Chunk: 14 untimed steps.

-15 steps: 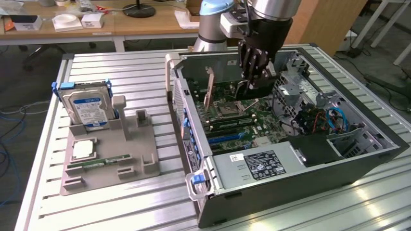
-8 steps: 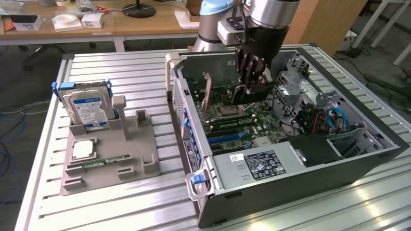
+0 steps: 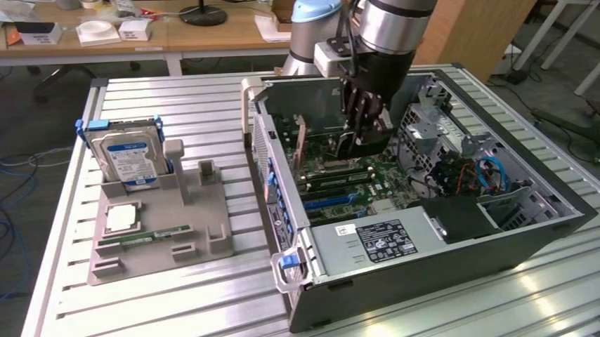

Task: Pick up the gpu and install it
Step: 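Insert the gpu into the slot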

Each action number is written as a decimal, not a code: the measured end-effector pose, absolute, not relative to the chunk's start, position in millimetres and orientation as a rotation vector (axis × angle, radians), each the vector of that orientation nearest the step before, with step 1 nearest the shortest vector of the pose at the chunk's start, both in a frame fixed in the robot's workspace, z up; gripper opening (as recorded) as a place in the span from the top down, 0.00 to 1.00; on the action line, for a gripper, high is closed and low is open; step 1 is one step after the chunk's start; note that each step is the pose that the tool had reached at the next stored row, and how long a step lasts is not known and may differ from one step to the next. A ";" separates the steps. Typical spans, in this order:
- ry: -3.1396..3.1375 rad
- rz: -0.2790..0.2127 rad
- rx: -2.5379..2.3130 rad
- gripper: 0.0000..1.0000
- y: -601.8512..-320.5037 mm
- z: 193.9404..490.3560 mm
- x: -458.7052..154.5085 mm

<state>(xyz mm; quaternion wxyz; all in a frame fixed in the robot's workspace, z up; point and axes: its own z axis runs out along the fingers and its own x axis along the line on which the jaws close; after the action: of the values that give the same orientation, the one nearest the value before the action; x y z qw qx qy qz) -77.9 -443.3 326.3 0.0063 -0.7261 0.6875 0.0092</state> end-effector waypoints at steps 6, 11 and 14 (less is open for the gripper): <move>2.151 0.043 -2.284 0.73 -447.9 318.2 -79.2; 2.149 0.058 -2.298 0.73 -451.4 311.8 -79.4; 2.141 0.062 -2.309 0.73 -453.1 306.4 -79.5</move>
<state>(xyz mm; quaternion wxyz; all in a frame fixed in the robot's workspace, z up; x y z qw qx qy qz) -79.5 -453.1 306.4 -0.0040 -0.7332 0.6797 0.0196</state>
